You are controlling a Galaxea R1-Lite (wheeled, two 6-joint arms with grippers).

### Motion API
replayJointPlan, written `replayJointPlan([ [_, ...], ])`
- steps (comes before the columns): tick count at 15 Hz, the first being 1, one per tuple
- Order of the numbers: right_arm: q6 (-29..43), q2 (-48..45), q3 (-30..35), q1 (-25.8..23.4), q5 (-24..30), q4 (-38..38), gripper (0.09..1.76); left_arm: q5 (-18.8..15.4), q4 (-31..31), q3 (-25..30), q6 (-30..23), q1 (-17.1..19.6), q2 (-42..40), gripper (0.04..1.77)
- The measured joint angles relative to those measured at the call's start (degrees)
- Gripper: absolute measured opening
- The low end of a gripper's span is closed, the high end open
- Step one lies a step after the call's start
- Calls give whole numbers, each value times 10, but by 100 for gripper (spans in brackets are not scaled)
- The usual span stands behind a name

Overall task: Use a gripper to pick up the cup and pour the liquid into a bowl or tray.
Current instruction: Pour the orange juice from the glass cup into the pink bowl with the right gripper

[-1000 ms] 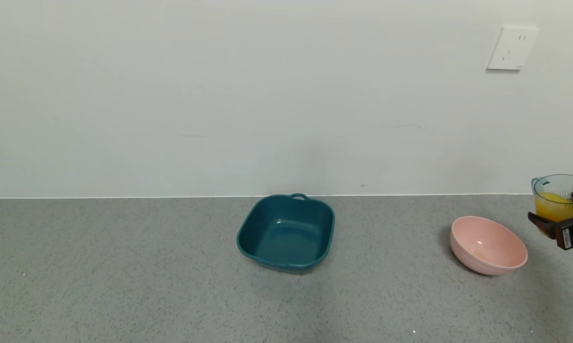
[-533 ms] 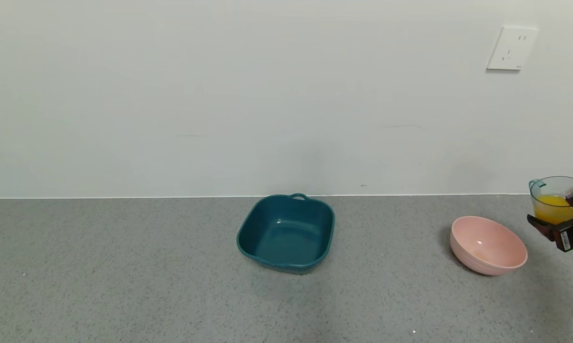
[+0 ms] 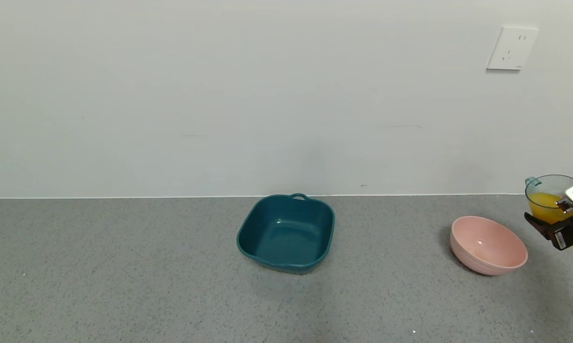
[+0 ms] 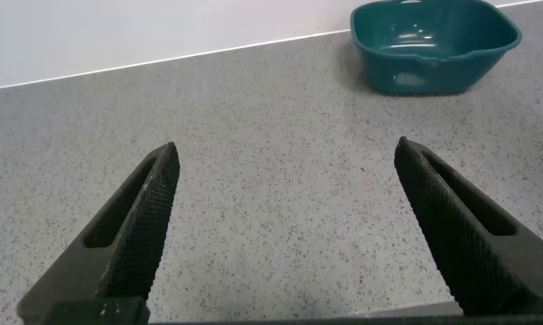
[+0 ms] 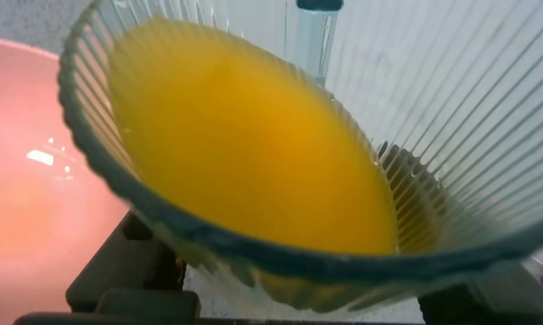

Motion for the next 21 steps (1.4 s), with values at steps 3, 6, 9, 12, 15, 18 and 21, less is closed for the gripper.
replayJointPlan([
  [3, -25, 7, 3, 3, 0, 0, 136, 0, 0, 0, 0, 0, 0, 172],
  [6, -56, 9, 4, 4, 0, 0, 136, 0, 0, 0, 0, 0, 0, 172],
  [9, -104, 9, 4, 5, -1, 1, 136, 0, 0, 0, 0, 0, 0, 172],
  [12, -154, 9, 5, 16, -32, 2, 136, 0, 0, 0, 0, 0, 0, 172],
  [15, -197, 7, 15, 32, -59, 2, 136, 0, 0, 0, 0, 0, 0, 172],
  [18, -248, 5, 18, 37, -68, 2, 136, 0, 0, 0, 0, 0, 0, 172],
  [21, -281, 5, 18, 39, -76, 2, 136, 0, 0, 0, 0, 0, 0, 172],
])
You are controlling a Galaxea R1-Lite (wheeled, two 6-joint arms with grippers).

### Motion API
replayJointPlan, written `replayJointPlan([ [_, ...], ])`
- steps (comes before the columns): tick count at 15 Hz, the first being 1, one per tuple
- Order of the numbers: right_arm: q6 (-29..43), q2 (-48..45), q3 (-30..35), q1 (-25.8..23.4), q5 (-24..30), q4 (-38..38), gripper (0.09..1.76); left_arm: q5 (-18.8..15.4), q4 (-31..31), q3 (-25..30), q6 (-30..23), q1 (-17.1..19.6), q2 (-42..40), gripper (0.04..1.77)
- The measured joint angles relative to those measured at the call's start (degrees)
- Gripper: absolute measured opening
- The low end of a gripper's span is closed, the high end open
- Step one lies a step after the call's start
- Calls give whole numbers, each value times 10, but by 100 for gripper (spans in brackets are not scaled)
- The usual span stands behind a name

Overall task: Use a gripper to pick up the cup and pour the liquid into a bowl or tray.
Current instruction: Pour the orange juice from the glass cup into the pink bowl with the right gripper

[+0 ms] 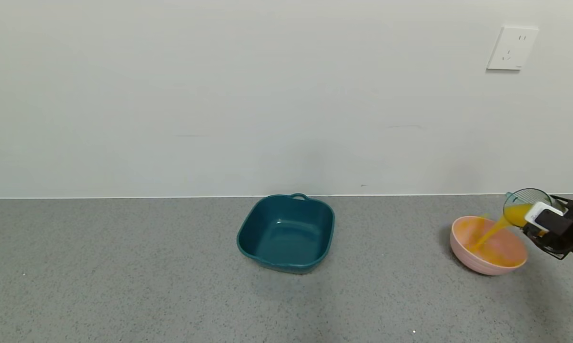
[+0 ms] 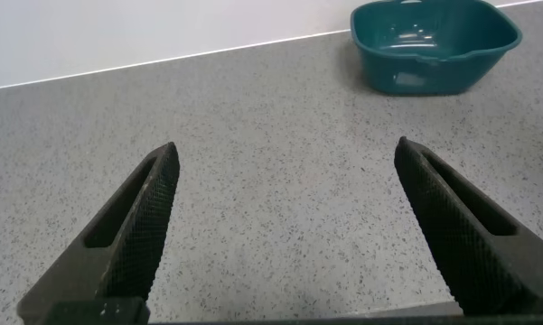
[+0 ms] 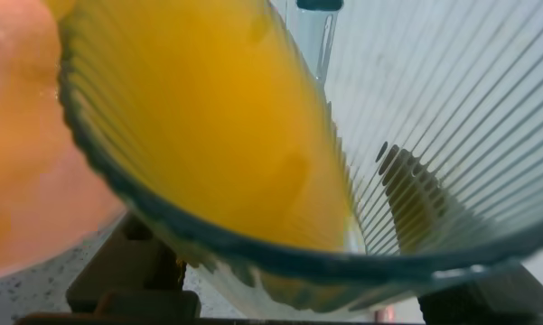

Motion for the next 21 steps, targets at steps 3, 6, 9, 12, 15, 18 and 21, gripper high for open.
replayJointPlan([
  [3, -28, 0, 0, 0, -6, -1, 136, 0, 0, 0, 0, 0, 0, 172],
  [6, -50, -2, -1, -1, -8, -1, 136, 0, 0, 0, 0, 0, 0, 172],
  [9, -58, -3, -2, -1, -10, -1, 136, 0, 0, 0, 0, 0, 0, 172],
  [12, -80, -4, -2, -2, -15, -2, 136, 0, 0, 0, 0, 0, 0, 172],
  [15, -102, -4, -2, -3, -16, -1, 136, 0, 0, 0, 0, 0, 0, 172],
  [18, -125, -4, -1, -3, -16, 0, 136, 0, 0, 0, 0, 0, 0, 172],
  [21, -147, -4, 0, -1, -31, 0, 136, 0, 0, 0, 0, 0, 0, 172],
])
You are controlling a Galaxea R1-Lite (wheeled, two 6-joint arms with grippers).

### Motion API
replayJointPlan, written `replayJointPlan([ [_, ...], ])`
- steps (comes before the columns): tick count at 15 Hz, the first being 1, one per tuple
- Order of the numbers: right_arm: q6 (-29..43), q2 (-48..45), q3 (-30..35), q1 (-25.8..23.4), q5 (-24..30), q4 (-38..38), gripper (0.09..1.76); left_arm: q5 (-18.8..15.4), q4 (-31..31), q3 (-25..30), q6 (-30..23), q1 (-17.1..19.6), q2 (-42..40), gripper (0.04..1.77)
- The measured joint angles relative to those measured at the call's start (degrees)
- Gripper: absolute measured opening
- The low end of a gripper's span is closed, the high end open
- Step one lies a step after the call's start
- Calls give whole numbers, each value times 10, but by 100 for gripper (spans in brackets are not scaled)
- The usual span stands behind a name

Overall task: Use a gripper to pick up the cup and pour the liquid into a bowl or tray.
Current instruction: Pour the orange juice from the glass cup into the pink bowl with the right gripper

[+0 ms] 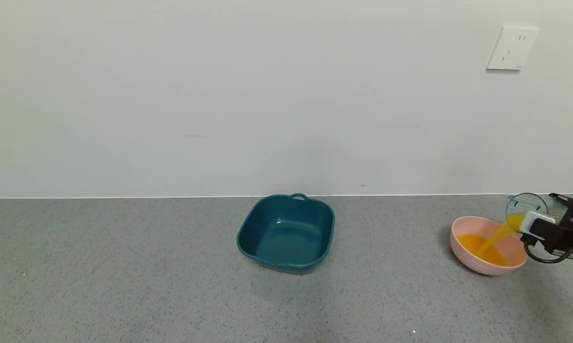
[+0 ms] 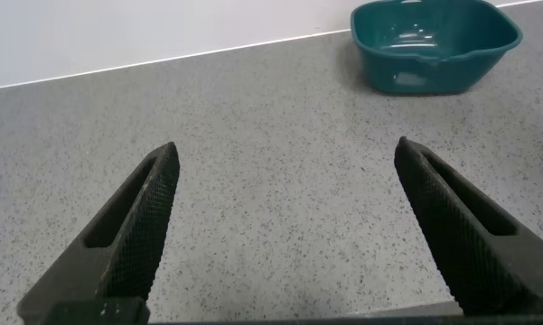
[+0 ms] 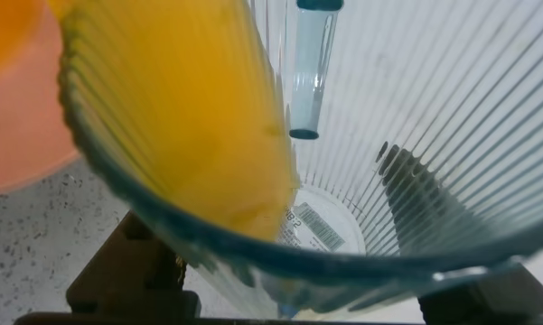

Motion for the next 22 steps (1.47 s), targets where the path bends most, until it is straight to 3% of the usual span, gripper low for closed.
replayJointPlan([
  [22, -239, -38, 6, 0, -30, 9, 136, 0, 0, 0, 0, 0, 0, 172],
])
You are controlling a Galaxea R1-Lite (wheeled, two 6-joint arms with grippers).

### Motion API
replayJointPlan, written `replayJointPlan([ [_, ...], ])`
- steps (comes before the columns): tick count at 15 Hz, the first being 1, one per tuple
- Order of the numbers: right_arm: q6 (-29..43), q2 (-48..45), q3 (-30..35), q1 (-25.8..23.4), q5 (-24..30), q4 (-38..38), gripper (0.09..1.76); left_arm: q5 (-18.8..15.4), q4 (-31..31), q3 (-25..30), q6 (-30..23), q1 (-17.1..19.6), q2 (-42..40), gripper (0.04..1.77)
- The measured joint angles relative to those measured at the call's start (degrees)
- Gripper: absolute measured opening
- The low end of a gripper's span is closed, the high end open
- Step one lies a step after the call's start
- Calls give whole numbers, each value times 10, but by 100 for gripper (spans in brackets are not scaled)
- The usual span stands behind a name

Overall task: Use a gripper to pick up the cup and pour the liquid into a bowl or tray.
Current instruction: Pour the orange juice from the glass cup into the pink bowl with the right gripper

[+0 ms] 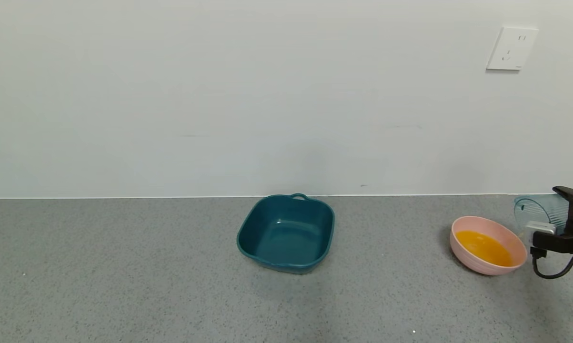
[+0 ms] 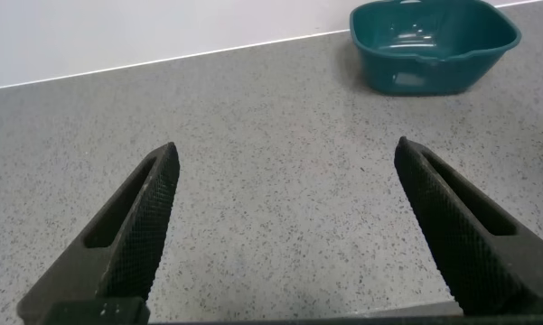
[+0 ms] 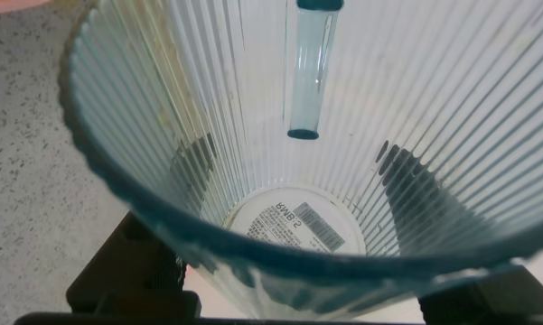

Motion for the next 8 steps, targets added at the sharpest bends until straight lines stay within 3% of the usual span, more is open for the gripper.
replayJointPlan([
  [8, -9, -13, 5, 24, -24, 0, 136, 0, 0, 0, 0, 0, 0, 172],
])
